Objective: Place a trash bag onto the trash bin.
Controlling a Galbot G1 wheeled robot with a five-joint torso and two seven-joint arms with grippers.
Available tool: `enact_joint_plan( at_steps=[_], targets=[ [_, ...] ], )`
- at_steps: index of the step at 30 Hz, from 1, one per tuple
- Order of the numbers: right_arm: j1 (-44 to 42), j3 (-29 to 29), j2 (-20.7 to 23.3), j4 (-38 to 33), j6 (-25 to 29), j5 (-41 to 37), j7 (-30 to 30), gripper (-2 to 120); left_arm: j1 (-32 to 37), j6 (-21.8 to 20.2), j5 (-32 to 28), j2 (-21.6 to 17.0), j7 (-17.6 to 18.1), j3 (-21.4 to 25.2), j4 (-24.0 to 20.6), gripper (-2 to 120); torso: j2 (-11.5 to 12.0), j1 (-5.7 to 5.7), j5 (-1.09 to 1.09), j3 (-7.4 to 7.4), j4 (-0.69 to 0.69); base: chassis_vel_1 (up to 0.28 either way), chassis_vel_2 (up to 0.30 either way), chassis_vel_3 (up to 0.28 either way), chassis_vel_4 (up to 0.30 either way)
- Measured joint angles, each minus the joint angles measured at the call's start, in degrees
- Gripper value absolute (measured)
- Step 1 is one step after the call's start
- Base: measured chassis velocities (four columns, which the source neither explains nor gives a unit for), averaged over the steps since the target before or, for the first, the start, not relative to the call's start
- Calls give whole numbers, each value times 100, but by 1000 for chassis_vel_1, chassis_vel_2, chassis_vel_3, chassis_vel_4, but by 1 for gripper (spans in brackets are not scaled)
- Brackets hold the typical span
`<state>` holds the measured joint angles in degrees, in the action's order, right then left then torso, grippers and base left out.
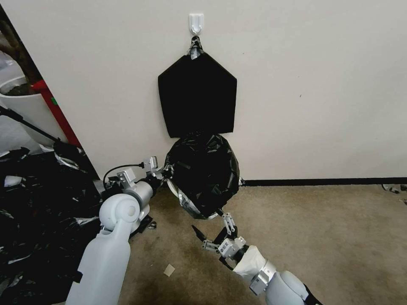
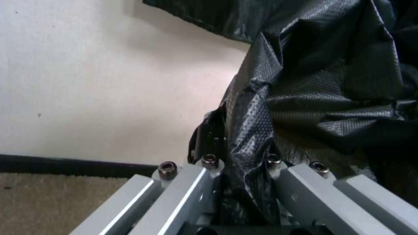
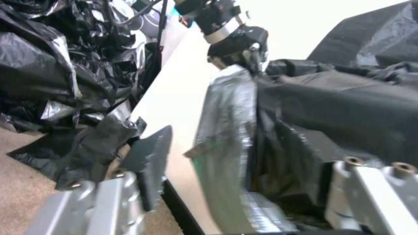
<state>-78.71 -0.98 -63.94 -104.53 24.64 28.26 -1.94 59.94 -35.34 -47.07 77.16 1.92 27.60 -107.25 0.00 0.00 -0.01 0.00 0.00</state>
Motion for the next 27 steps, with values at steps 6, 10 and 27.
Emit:
enact_joint_plan(
  at_steps=[6, 10, 27],
  targets=[
    [10, 46, -146, 26, -160, 217, -156, 45, 5, -46, -91, 46, 54, 45, -66, 3, 0, 0, 1, 0, 0, 0, 0, 0, 0],
    [55, 86, -251, 50, -322, 301, -267, 27, 66, -62, -125, 73, 71, 54, -139, 3, 0, 0, 0, 0, 0, 0, 0, 0, 0],
    [1060, -244, -921, 1108, 87, 478, 2578, 0, 346, -195, -167, 212, 86, -29, -442, 3, 0, 0, 1, 0, 0, 0, 0, 0, 0]
  ],
)
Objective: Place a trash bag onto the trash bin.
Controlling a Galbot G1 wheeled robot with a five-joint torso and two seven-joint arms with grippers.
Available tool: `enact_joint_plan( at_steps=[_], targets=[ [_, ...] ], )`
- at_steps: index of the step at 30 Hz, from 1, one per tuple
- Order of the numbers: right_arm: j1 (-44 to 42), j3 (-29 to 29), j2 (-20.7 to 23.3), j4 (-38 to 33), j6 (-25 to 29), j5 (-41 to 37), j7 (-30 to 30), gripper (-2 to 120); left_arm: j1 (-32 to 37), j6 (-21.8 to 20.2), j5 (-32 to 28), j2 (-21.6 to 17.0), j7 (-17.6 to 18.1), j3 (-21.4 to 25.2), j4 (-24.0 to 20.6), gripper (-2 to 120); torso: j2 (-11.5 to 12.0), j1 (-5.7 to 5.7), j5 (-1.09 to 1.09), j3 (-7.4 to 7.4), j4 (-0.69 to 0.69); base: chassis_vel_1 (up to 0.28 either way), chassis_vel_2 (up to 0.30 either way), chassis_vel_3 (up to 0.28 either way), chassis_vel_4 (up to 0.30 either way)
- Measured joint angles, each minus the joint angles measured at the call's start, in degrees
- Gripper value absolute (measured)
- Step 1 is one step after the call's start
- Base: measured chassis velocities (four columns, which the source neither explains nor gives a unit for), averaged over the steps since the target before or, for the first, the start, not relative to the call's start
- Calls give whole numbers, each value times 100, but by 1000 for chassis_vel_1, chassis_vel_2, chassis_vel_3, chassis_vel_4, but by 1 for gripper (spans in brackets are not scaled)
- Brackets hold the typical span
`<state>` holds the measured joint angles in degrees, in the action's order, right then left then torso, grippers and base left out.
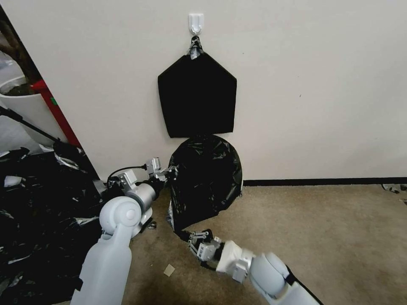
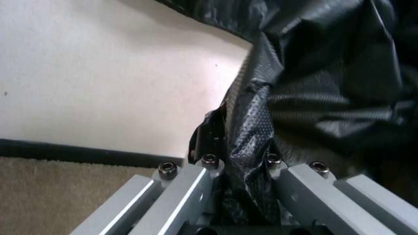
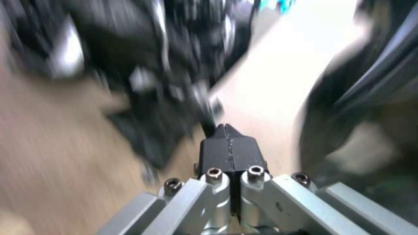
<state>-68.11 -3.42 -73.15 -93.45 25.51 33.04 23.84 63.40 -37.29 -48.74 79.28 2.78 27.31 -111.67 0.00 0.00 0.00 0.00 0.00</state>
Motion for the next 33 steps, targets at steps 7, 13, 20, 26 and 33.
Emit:
enact_joint_plan(
  at_steps=[7, 13, 20, 26, 33],
  targets=[
    [289, -402, -156, 592, -427, 807, -506, 0, 131, -18, 12, -24, -19, -28, -97, 3, 0, 0, 0, 0, 0, 0, 0, 0, 0],
    [0, -352, 200, 336, -299, 408, -530, 0, 16, 54, 11, -75, -34, 44, 37, 3, 0, 0, 0, 0, -1, 0, 0, 0, 0],
    [-357, -520, 497, -105, 534, -32, 99, 25, -258, 164, -55, -76, 5, 144, 289, 3, 0, 0, 0, -1, -1, 0, 0, 0, 0],
    [-486, -525, 572, -524, 849, -39, -162, 44, -322, 173, -395, -51, 289, 245, 351, 3, 0, 0, -1, -1, 0, 0, 0, 0, 0],
    [-655, -95, 435, -659, 586, 26, -1706, 73, -324, 66, -1135, -35, 944, 439, 306, 3, 0, 0, 0, -1, 0, 0, 0, 0, 0]
  ],
)
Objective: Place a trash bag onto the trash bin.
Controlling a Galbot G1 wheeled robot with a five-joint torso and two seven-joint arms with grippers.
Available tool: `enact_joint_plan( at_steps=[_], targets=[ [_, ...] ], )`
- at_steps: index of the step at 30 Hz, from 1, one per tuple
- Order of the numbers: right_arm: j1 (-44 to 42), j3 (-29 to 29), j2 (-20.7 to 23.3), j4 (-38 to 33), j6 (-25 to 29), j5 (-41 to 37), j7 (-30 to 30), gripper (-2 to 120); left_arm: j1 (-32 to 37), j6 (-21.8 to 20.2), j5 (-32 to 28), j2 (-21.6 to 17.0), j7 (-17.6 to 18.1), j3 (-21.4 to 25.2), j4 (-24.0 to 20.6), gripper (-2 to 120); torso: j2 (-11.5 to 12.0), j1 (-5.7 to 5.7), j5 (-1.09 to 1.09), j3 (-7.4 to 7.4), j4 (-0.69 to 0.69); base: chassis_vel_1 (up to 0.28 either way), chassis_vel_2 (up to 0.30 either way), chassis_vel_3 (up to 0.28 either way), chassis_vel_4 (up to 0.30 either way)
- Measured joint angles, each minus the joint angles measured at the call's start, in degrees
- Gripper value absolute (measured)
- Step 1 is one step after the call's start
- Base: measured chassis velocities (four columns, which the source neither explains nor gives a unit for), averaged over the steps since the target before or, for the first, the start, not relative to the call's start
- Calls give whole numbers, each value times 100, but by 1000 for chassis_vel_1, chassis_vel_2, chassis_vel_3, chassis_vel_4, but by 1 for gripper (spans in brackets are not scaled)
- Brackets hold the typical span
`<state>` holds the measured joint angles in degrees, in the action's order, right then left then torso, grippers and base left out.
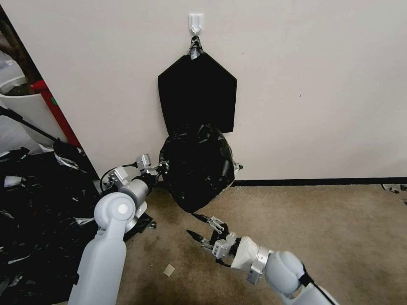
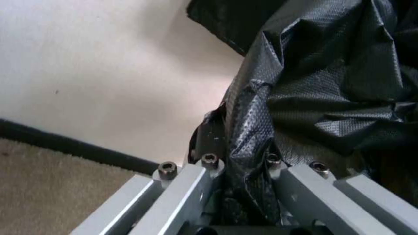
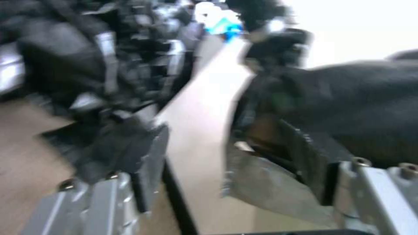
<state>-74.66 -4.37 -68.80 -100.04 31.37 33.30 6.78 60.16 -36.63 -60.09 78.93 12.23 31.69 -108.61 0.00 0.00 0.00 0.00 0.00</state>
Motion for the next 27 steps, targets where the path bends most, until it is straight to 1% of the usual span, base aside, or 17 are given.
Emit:
enact_joint_plan(
  at_steps=[1, 2, 3, 5, 8, 9, 10, 13, 14, 16, 17, 18, 19, 21, 23, 25, 27],
  targets=[
    [0, 0, 0, 0, 0, 0, 0, 73, 0, 0, 0, 0, 0, 0, 0, 3, 0, 0, 0, 0, 0, 0, 0, 0, 0],
    [4, 44, -41, 30, -62, -4, -224, 78, 6, -11, -61, -5, 48, 34, -14, 3, 0, 0, 0, 0, 0, 0, 0, 0, 0],
    [7, 62, -60, 42, -84, 0, -320, 80, 12, -17, -87, -10, 71, 48, -23, 3, 0, 0, 0, 0, 0, 0, 0, 0, 0],
    [16, 73, -77, 45, -107, 30, -407, 78, 22, -26, -119, -17, 99, 63, -37, 3, 0, 0, 0, 0, 0, 0, 0, 0, 0],
    [23, 76, -105, 45, -180, 222, -555, 65, 44, -43, -203, -17, 155, 104, -82, 3, 0, 0, 0, 0, 0, 0, 0, 0, 0],
    [23, 76, -105, 45, -180, 222, -555, 65, 44, -43, -203, -17, 155, 104, -82, 3, 0, 0, 0, 0, 0, 0, 0, 0, 0],
    [6, 99, -101, 55, -238, 120, -616, 62, 45, -45, -261, -16, 183, 138, -102, 3, 0, 0, 0, 0, 0, 0, 0, 0, 0],
    [-82, 508, 76, 98, -597, -1456, -662, 56, 28, -48, -414, -28, 230, 233, -119, 3, 0, 0, -1, 0, 0, 0, 0, 0, 0],
    [-82, 508, 76, 98, -597, -1456, -662, 56, 28, -48, -414, -28, 230, 233, -119, 3, 0, 0, -1, 0, 0, 0, 0, 0, 0],
    [-56, 909, 164, 147, -744, -2973, -680, 50, 14, -49, -500, -49, 237, 293, -120, 3, 0, 0, 1, 0, -1, 0, 0, 0, 0],
    [-5, 1036, 173, 163, -772, -3798, -618, 43, 14, -49, -525, -59, 238, 306, -122, 3, 0, 0, 1, 0, 0, 0, 0, 0, 0],
    [49, 1090, 173, 173, -789, -4418, -519, 41, 19, -50, -535, -64, 239, 307, -130, 3, 0, 0, 0, 0, 0, 0, 0, 0, 0],
    [49, 1090, 173, 173, -789, -4418, -519, 41, 19, -50, -535, -64, 239, 307, -130, 3, 0, 0, 0, 0, 0, 0, 0, 0, 0],
    [166, 1123, 168, 183, -846, -5350, -328, 43, 34, -54, -540, -68, 239, 298, -150, 3, 0, 0, 0, 0, 0, 0, 0, 0, 0],
    [239, 1137, 168, 178, -888, -5924, -131, 46, 42, -57, -540, -68, 239, 292, -176, 3, 0, 0, 0, 0, 0, 0, 0, 0, 0],
    [258, 1141, 167, 171, -891, -6081, -31, 48, 43, -58, -540, -70, 239, 291, -179, 3, 0, 0, 0, 0, 0, 0, 0, 0, 0],
    [297, 1138, 144, 156, -871, -6308, 318, 51, 45, -61, -540, -80, 238, 290, -180, 3, 0, 0, 0, 0, 0, 0, 0, 0, 0]
  ],
)
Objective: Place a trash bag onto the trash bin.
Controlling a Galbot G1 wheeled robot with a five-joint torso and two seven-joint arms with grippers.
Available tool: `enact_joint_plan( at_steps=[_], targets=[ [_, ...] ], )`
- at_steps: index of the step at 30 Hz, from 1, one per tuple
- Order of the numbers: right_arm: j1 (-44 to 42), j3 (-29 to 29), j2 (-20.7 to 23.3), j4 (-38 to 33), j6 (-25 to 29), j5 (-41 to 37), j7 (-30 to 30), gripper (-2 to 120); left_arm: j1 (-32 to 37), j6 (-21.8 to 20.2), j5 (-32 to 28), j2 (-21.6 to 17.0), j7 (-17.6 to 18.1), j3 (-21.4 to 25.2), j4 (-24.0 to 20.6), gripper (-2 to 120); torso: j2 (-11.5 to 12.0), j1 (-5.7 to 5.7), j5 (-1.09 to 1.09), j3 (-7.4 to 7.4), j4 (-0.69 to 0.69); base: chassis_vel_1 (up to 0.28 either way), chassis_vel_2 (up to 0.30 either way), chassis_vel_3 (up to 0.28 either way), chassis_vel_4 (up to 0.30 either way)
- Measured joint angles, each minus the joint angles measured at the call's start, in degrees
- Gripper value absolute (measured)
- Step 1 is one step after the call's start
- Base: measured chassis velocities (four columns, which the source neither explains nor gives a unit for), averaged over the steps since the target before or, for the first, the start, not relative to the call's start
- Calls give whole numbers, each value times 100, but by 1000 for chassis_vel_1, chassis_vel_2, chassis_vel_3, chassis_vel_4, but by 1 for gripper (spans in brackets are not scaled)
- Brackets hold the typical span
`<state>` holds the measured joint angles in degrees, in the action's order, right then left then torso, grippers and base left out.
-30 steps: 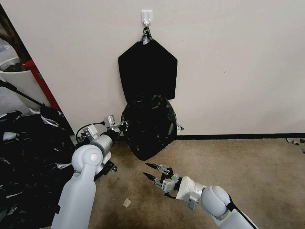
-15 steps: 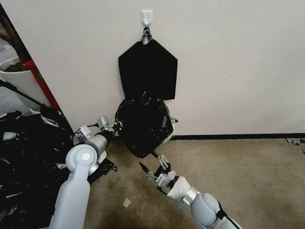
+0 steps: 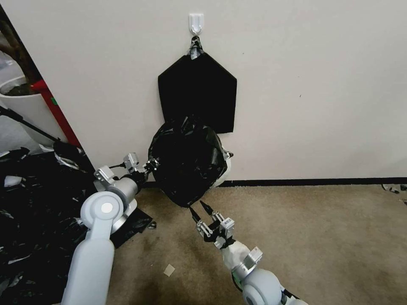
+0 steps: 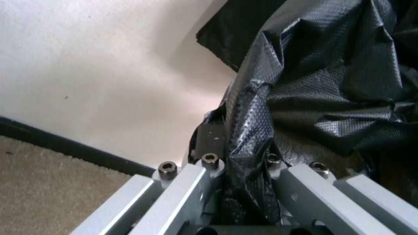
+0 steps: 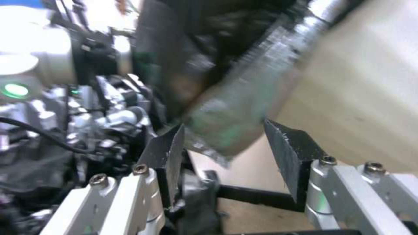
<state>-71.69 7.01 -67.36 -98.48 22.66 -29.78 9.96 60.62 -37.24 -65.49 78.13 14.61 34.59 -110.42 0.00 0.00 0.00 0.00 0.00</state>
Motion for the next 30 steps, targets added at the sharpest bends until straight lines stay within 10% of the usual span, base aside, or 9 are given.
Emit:
enact_joint_plan(
  at_steps=[18, 30],
  targets=[
    [152, 83, -132, 39, 5, -203, 451, 51, 48, -22, 44, 54, -23, -37, -28, 3, 0, 0, 0, 0, 0, 0, 0, 0, 0],
    [137, 81, -109, 52, -329, -778, 732, 89, 56, -49, 145, 104, -41, -101, -43, 3, 0, 0, 0, 0, 0, 0, 0, 0, 0]
  ],
)
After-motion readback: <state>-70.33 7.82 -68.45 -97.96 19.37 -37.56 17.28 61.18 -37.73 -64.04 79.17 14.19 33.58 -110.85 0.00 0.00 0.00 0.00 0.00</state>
